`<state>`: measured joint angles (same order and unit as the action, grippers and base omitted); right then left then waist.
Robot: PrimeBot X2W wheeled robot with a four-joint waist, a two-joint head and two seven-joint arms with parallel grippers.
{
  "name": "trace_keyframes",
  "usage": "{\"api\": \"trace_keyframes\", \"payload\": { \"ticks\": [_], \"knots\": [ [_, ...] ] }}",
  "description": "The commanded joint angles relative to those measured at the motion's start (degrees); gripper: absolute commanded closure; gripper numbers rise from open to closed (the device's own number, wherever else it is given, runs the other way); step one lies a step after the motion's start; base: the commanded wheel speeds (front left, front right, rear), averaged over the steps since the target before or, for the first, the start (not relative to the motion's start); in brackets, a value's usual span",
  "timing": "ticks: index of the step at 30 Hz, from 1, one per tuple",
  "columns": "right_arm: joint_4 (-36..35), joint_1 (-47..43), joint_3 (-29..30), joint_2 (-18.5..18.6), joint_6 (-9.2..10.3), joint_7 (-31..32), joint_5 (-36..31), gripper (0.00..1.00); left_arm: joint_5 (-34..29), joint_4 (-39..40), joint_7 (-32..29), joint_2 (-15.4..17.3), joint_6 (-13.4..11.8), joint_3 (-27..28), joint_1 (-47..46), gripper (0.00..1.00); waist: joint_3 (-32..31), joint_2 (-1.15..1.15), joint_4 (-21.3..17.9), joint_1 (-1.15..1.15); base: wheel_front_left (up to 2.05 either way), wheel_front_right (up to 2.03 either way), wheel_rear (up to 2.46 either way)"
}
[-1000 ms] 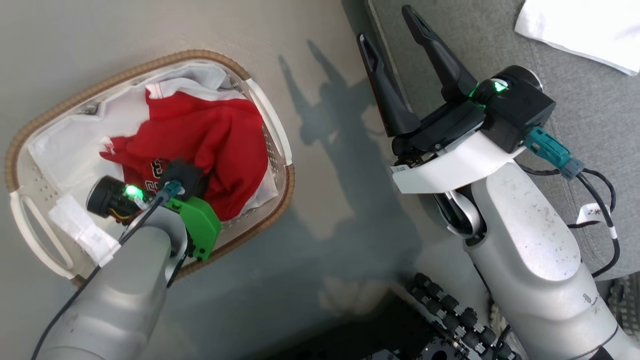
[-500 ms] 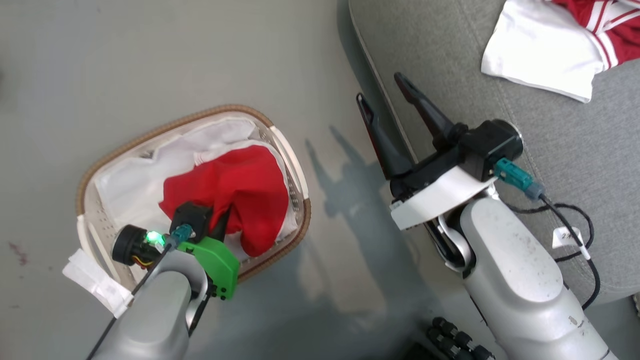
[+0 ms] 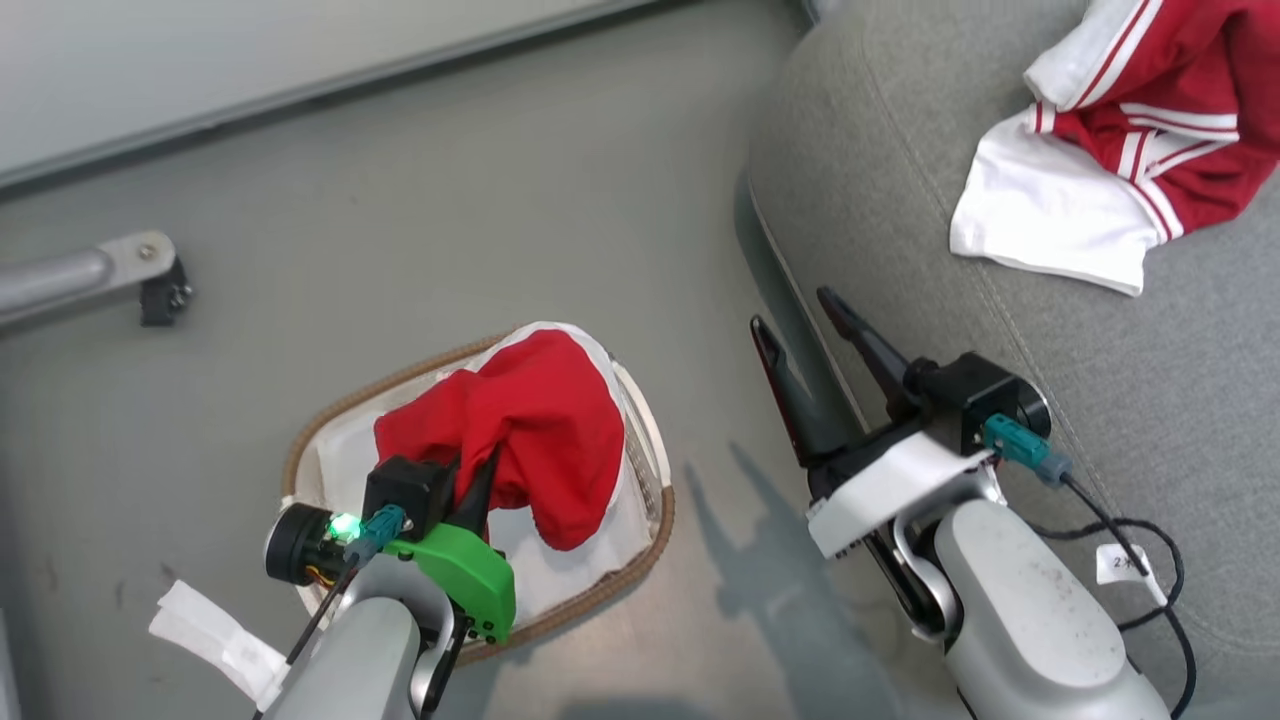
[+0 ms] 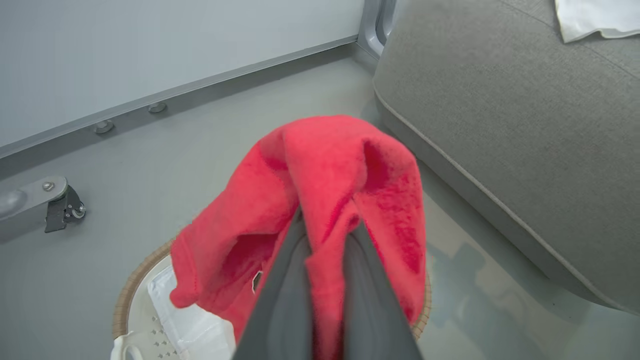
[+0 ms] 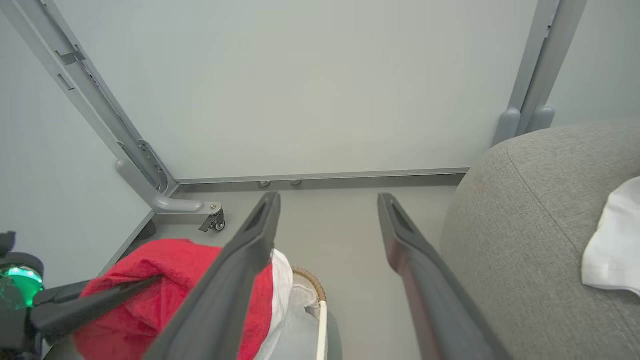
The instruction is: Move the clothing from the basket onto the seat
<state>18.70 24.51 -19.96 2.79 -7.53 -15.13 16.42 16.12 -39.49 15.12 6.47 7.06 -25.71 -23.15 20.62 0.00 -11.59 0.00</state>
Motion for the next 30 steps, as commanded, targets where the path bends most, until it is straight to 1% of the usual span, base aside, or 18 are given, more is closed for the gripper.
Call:
{"api": "trace_keyframes", "payload": {
  "ticks": [1, 7, 13, 21, 30],
  "knots": [
    [0.52, -1.8, 0.27, 0.31, 0.08, -0.03, -0.38, 0.0, -0.86, 1.1, 0.06, -0.25, 0.09, 1.13, 1.72, 1.0, -6.75, 0.0, 3.46, 0.0, 0.0, 0.0, 0.0],
    [2.27, -5.47, -0.01, 0.3, 0.08, -0.03, -1.39, 0.0, -2.17, 5.97, 0.05, -1.39, 0.2, 5.06, 4.64, 1.0, -11.74, 0.0, 4.95, 0.0, 0.0, 0.0, 0.0],
    [3.84, -8.91, -0.26, 0.29, 0.08, -0.03, -2.04, 0.0, -3.43, 10.86, 0.06, -2.33, 0.38, 8.02, 5.35, 1.0, -15.4, 0.0, 6.35, 0.0, 0.0, 0.0, 0.0],
    [5.91, -12.48, -1.22, 0.29, 0.08, -0.02, -2.85, 0.0, -3.42, 16.26, 0.05, -3.19, 0.44, 8.97, 4.51, 1.0, -18.34, 0.0, 8.14, 0.0, 0.0, 0.0, 0.0],
    [7.38, -13.07, -5.72, 0.27, 0.08, -0.02, -3.54, 0.0, -2.69, 18.82, 0.05, -3.48, 0.5, 8.88, 3.98, 1.0, -19.77, 0.0, 9.34, 0.0, 0.0, 0.0, 0.0]
  ]
}}
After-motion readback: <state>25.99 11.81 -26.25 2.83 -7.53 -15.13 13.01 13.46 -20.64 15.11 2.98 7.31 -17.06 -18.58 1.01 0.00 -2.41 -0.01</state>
